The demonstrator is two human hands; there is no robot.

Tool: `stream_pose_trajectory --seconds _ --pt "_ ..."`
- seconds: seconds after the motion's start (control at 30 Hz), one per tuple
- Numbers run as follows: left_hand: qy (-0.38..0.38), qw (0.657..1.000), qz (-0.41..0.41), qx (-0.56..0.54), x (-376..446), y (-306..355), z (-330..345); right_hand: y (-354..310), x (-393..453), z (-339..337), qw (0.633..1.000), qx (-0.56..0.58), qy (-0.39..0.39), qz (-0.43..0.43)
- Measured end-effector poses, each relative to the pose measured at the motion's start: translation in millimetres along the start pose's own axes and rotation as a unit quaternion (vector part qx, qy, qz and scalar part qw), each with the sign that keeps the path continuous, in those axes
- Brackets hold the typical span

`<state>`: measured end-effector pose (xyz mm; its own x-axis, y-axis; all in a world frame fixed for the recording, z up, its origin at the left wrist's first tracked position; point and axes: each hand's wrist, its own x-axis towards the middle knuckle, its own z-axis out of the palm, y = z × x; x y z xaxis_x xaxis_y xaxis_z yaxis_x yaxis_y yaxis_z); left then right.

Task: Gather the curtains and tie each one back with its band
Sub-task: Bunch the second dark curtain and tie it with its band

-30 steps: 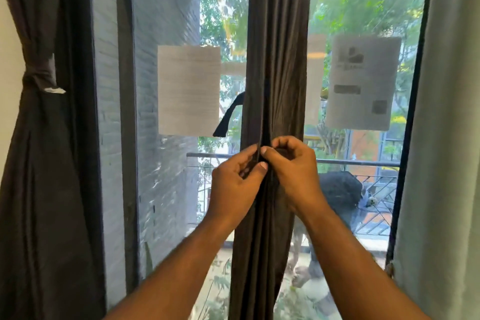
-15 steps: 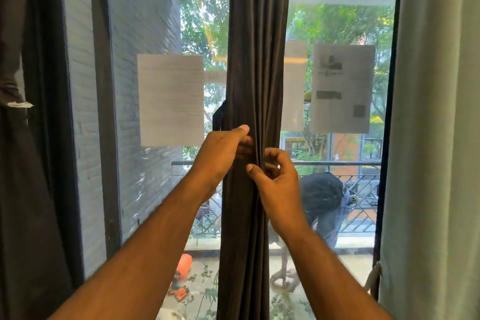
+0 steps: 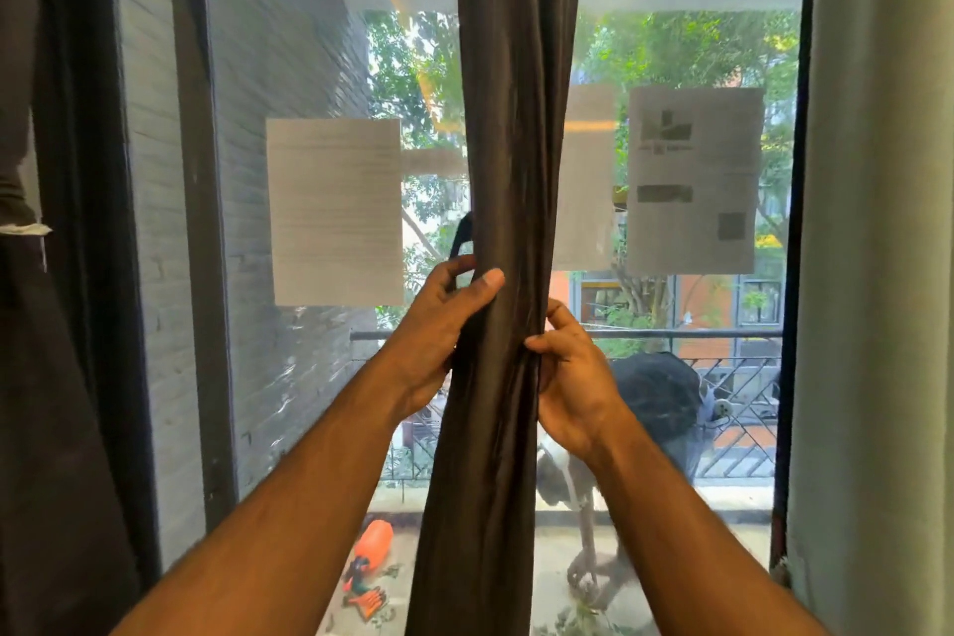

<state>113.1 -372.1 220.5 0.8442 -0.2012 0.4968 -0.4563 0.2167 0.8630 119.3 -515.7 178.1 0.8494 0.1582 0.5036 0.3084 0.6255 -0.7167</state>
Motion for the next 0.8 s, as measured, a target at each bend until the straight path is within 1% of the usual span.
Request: stream_pose_trajectory --seconds 0.07,0.17,0.23,0.3,0.37,0.4,0.47,0.53,0.6,0.7,0.73,0.8 --pt "-0.002 0.999 0.005 -0.046 6 -8 2 2 10 -12 0.999 -0.010 -0.026 0.020" --pt "0.002 0.999 0.015 -0.049 12 -18 8 9 22 -30 0.997 -0.033 -0.052 0.044" --pt "0.033 0.999 0.024 -0.026 16 -24 13 17 29 -43 0.991 -0.105 -0.042 0.070" --pt "0.067 0.997 0.029 -0.012 19 -29 17 25 31 -52 0.974 -0.203 -0.032 0.098" --pt "0.090 0.996 0.026 -0.003 23 -31 20 30 33 -55 0.965 -0.242 -0.020 0.099" --pt "0.104 0.994 0.025 -0.004 24 -32 22 30 35 -55 0.966 -0.243 -0.004 0.084" --pt "0.140 0.990 0.028 -0.015 27 -33 23 28 40 -54 0.969 -0.244 0.040 0.026" --pt "0.159 0.986 0.029 -0.032 27 -35 23 21 46 -56 0.954 -0.288 0.065 -0.046" --pt "0.144 0.988 0.018 -0.049 26 -35 19 11 48 -57 0.941 -0.326 0.026 -0.084" --pt "0.107 0.991 0.008 -0.075 26 -34 12 -1 48 -56 0.950 -0.291 -0.061 -0.095" --pt "0.094 0.992 0.010 -0.081 27 -34 10 -3 48 -53 0.958 -0.261 -0.072 -0.093" --pt "0.058 0.993 0.008 -0.107 29 -35 4 -9 49 -47 0.967 -0.221 -0.049 -0.112"
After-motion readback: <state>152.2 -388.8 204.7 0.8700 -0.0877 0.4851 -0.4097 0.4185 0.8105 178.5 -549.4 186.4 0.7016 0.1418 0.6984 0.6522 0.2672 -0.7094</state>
